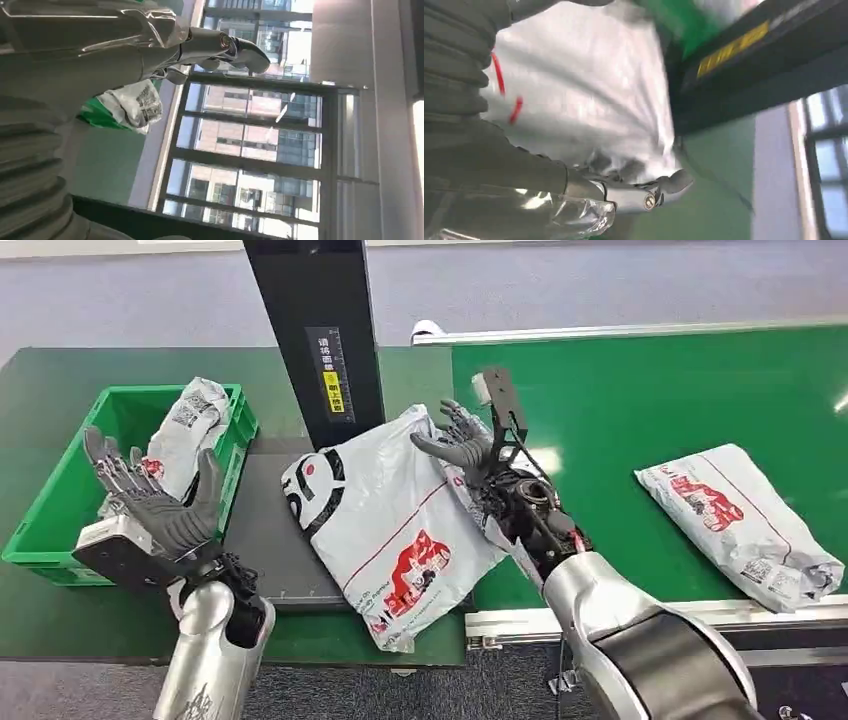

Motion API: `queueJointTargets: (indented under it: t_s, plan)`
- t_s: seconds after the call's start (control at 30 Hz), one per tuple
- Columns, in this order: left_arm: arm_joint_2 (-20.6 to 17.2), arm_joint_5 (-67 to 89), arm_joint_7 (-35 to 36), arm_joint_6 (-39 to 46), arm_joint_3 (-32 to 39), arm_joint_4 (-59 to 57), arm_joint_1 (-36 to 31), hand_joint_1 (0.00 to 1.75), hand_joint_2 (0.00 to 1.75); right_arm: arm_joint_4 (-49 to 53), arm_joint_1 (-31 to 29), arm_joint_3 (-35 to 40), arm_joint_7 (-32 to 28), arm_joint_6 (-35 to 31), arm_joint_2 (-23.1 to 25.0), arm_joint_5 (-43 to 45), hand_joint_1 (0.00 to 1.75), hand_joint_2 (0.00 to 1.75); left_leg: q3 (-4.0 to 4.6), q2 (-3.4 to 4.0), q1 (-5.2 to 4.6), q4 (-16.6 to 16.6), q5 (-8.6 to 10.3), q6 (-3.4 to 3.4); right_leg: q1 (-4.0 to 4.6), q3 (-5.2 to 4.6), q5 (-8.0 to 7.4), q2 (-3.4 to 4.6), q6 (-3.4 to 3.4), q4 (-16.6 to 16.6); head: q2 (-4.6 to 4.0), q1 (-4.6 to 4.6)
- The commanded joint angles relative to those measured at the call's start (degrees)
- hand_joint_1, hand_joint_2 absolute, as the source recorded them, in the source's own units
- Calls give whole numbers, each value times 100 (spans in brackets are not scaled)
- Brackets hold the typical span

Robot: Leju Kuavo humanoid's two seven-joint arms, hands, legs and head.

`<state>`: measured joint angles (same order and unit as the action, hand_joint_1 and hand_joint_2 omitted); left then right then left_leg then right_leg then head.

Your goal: Moved the parcel from conveyor to table for the left to box.

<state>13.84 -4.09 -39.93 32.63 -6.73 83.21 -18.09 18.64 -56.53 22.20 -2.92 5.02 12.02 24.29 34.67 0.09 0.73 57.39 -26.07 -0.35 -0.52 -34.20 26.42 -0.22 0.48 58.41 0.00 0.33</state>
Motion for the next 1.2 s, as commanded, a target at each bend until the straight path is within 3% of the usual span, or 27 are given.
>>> queueJointTargets:
  t_s: [0.03,0.1,0.13,0.2,0.23,0.27,0.3,0.4,0.5,0.63,0.77,0.9,0.93,0.97,1.0,1.03,1.2]
  plan:
    - [-628,553,1213,-1947,-1526,-1871,-733,0,175,-304,94,-1074,269,1539,-98,699,0,175,-9,-26,-4,-9,6,2,-4,16,3,-25,0,-7,-2,0]
    - [-606,741,1224,-2130,-1524,-2039,-723,0,175,-244,122,-1128,205,1732,-100,831,0,175,-32,-41,-3,-36,19,5,-2,45,-6,-39,-3,-38,-2,0]
    - [-602,812,1551,-2481,-1513,-2167,-722,0,175,-219,97,-1017,4,1417,-119,698,0,175,-30,-30,-4,-32,15,4,-2,38,-5,-28,-5,-30,-2,0]
    - [-618,986,1612,-2646,-1517,-2241,-684,0,175,-96,94,-954,-228,1470,-121,672,0,175,-27,-20,-5,-24,9,2,-5,31,-2,-17,-3,-22,-2,0]
    - [-581,1068,1754,-2754,-1482,-2320,-654,0,175,69,121,-735,-649,1236,-187,396,0,175,-22,-7,-5,-16,3,1,-5,21,-1,-6,-3,-14,-2,0]
    - [-540,1117,1759,-2775,-1434,-2341,-628,0,175,70,118,-709,-692,1201,-196,384,0,175,-25,-4,-5,-19,3,0,-4,24,-2,-4,-4,-17,-2,0]
    - [-585,1549,2003,-2647,-1642,-2503,-659,0,175,319,184,-415,-1290,818,-300,-44,0,175,-18,-10,-4,-13,2,1,-4,20,1,-10,-2,-11,-2,0]
    - [-481,2371,2365,-2353,-1824,-2969,-721,0,175,684,336,-198,-1876,313,-460,-504,0,175,-27,-17,-5,-21,4,3,-4,30,1,-17,-2,-21,0,-2]
    - [-455,2878,2574,-2233,-1975,-3328,-839,0,175,859,448,-191,-1980,138,-513,-657,0,175,-10,-18,-3,-7,3,3,-2,13,1,-17,1,-9,-2,0]
    - [-505,5430,4269,-1381,-2293,-4369,-1185,0,175,1552,1000,-367,-2409,-254,-696,-1074,0,175,-16,-10,-3,-12,4,3,-2,20,0,-15,-1,-13,0,0]
    - [-550,6503,4827,-1534,-2051,-4711,-1203,0,175,2205,1389,-551,-2473,-270,-700,-1344,0,175,-22,-12,-1,-16,2,2,-1,26,-1,-8,-2,-19,0,0]
    - [-536,6901,4843,-1968,-1750,-4651,-1043,0,175,2432,1640,-631,-2318,-229,-623,-1461,0,175,-24,8,-3,-14,-2,1,-2,22,-1,7,-2,-13,-2,0]
    - [-513,6933,4828,-2065,-1711,-4665,-1022,5,175,2386,1707,-634,-2284,-233,-600,-1469,0,175,-34,10,-3,-24,0,2,-2,31,-4,10,-3,-21,-2,0]
    - [-471,6961,4771,-2192,-1639,-4644,-994,66,175,2277,1761,-620,-2170,-219,-576,-1463,0,175,-34,8,-4,-22,1,2,-3,32,-4,9,-3,-19,-2,0]
    - [-435,7011,4719,-2240,-1581,-4621,-972,91,175,2155,1787,-600,-2169,-179,-563,-1469,0,175,-35,9,-3,-17,-2,1,-3,34,-2,10,-2,-14,0,0]
    - [-399,7044,4603,-2263,-1531,-4594,-957,169,175,1990,1802,-624,-2078,-72,-546,-1407,0,175,-49,13,-3,-29,1,2,-2,48,-8,15,-3,-27,0,0]
    - [-326,6798,4133,-1991,-1367,-4262,-839,175,175,1895,2103,-756,-2075,91,-591,-1204,0,175,-58,8,-3,-23,1,-2,-2,59,-8,10,-3,-21,0,2]
